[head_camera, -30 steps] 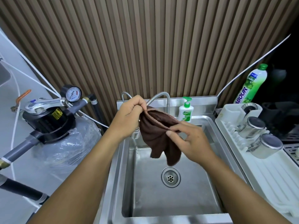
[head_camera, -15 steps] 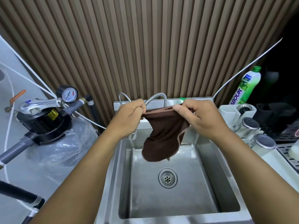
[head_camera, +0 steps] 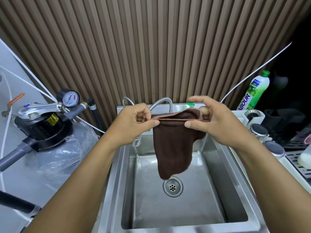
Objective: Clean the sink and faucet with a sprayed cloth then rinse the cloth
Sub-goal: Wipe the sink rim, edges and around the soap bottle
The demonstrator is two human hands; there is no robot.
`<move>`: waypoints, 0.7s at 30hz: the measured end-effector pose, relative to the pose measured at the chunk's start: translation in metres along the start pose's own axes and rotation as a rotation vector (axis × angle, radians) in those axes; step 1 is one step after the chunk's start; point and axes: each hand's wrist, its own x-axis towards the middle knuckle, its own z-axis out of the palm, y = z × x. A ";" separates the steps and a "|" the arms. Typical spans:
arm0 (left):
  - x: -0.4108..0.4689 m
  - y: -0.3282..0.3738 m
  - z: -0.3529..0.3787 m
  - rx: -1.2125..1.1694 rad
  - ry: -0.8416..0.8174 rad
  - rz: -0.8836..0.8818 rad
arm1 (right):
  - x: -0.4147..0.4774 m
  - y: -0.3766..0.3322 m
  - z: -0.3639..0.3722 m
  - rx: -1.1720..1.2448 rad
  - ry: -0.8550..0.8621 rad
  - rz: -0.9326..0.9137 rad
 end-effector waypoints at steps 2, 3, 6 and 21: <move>0.000 0.003 -0.002 -0.029 -0.010 -0.043 | -0.001 -0.001 0.001 -0.099 0.039 0.025; 0.001 0.003 -0.003 -0.012 -0.020 -0.054 | -0.001 -0.001 0.002 -0.178 0.063 0.030; 0.003 0.005 -0.004 0.057 -0.043 -0.043 | -0.002 -0.004 0.009 -0.287 0.097 0.012; -0.043 -0.030 0.093 -0.891 -0.197 -0.537 | 0.017 0.007 0.045 0.628 0.358 0.703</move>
